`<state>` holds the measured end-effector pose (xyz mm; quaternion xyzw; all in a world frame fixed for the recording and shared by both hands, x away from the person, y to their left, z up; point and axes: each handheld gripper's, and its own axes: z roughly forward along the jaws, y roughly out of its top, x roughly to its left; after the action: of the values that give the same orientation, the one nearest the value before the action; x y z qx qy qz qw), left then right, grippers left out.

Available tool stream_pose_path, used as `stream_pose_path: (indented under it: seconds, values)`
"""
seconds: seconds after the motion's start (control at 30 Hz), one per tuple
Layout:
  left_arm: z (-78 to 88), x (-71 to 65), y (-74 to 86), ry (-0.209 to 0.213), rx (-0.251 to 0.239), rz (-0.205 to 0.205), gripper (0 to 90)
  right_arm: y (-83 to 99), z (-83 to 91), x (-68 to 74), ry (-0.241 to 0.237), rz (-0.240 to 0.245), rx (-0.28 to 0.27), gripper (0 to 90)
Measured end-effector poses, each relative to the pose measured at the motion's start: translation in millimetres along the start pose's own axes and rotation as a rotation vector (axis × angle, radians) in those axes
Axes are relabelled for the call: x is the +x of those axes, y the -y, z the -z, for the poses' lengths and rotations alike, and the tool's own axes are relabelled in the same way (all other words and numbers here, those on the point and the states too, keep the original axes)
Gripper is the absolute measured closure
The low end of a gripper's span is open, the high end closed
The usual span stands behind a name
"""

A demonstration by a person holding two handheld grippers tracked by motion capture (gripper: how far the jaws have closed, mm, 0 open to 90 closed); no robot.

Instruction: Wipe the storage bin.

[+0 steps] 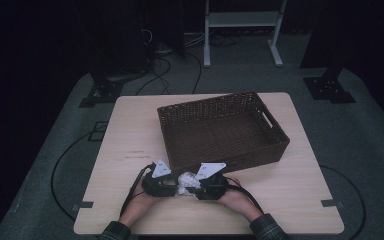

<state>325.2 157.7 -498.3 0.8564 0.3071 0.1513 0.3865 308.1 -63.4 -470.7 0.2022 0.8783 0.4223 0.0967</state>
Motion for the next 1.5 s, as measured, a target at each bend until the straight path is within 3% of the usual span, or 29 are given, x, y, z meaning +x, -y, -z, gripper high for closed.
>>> stream_pose_path:
  seconds: [0.57, 0.87, 1.03, 1.27, 1.5]
  values:
    - [0.3, 0.2, -0.1, 0.001, 0.004, -0.003, 35.8, -22.3, 22.3, 8.6, 0.006, 0.033, -0.093, 60.7]
    - [-0.1, -0.4, 0.0, -0.002, -0.002, 0.004, 35.8, -29.8, 45.0, 8.2, -0.007, 0.024, -0.158, 60.7]
    - [0.1, -0.1, -0.1, -0.001, 0.002, 0.001, 35.6, -18.4, 49.5, 9.1, 0.000, 0.017, -0.141, 60.7]
    - [-0.1, 0.4, -0.3, -0.005, 0.006, -0.001, 33.5, 3.3, 66.9, 0.3, 0.031, -0.038, -0.135, 60.7]
    - [-0.6, 0.8, -0.6, -0.007, 0.005, 0.000, 32.0, 37.9, 97.5, -17.1, 0.115, -0.125, -0.133, 60.6]
